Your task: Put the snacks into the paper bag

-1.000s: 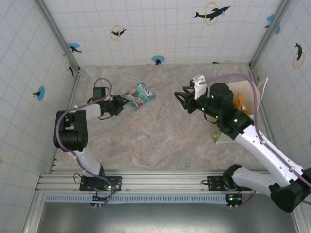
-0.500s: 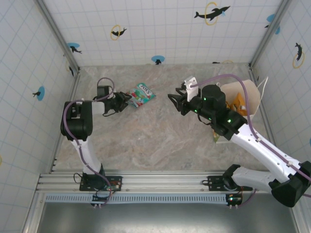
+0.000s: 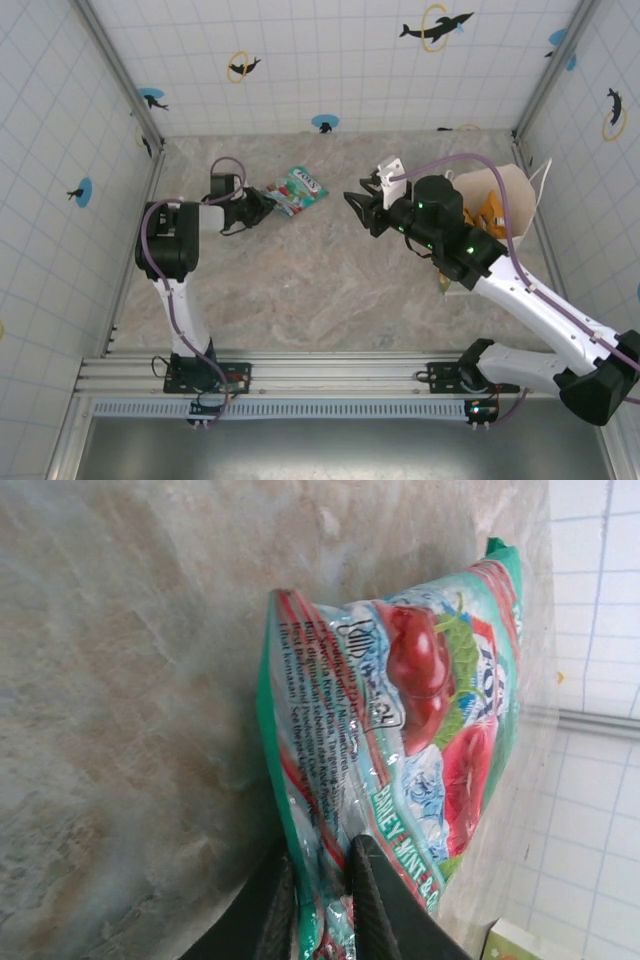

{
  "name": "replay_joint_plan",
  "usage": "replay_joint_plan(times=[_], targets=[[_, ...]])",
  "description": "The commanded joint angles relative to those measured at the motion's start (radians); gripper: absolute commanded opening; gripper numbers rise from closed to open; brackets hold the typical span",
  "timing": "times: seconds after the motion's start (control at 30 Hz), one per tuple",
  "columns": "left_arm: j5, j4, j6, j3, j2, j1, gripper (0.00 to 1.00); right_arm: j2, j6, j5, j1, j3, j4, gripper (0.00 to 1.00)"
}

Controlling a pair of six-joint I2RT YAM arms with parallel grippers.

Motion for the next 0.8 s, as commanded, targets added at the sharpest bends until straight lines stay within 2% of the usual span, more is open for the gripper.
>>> replay_joint_plan(times=[0.0,0.2,0.63,0.77], targets=[[-0.024,-0.055,0.069,0.009,-0.042,-0.005,0.12,-0.042,-0.017,0.031,0.007,0.007,0.069,0.46],[-0.03,-0.143,0.157,-0.004,-0.152,-0.009,0.0,-0.074,-0.046,0.047,0.008,-0.018,0.078,0.45],[0.035,-0.342,0.259,-0.017,-0.475,-0.016,0.0,-0.11,-0.218,0.019,0.026,-0.105,0.116,0.47],[0.06,-0.414,0.295,0.032,-0.534,-0.024,0.0,-0.098,-0.262,0.025,0.043,-0.11,0.112,0.47]])
